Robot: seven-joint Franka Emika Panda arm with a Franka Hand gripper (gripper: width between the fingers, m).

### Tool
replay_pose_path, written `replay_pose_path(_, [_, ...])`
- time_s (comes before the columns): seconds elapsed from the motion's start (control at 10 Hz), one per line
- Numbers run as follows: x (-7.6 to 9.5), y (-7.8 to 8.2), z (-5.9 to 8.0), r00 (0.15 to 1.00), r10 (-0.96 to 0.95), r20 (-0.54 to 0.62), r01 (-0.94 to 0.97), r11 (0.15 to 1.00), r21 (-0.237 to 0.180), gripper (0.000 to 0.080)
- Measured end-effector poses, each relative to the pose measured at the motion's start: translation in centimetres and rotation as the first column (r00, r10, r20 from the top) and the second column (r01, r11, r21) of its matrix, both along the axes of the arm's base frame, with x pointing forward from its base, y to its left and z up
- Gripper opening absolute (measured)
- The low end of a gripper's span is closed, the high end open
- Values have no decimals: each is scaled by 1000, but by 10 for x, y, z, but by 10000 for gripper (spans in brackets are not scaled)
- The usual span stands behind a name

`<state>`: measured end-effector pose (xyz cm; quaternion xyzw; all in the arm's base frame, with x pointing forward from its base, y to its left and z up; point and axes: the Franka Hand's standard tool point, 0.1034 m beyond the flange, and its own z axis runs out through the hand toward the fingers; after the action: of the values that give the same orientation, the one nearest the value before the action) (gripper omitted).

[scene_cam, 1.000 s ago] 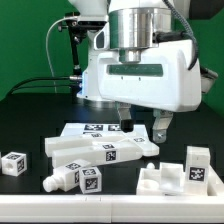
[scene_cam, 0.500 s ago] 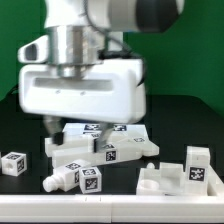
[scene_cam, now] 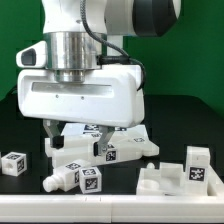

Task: Assemble chair

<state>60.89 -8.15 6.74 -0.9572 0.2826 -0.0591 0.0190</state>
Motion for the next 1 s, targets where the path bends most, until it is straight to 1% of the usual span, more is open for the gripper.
replay_pose_path(0.1, [-6, -15, -8, 1000, -13, -19, 13, 1000, 1, 649])
replay_pose_path(0.2, [-10, -23, -14, 999, -23, -29, 23, 1000, -1, 649])
replay_pose_path(0.3, [-15, -26, -25, 999, -26, -41, 26, 1000, -8, 649])
replay_pose_path(0.4, [-19, -26, -35, 998, -27, -55, 27, 1000, -12, 649])
replay_pose_path(0.5, [-21, -23, -45, 999, -26, -48, 25, 999, -24, 649])
replay_pose_path(0.6, [-22, -18, -53, 998, -27, -50, 25, 999, -27, 649])
replay_pose_path(0.7, [-24, -14, -58, 998, -33, -57, 32, 999, -27, 649])
replay_pose_path(0.9, [-24, -13, -60, 998, -37, -59, 36, 999, -27, 649])
replay_pose_path(1.0, [-25, -13, -60, 998, -37, -60, 35, 999, -28, 519])
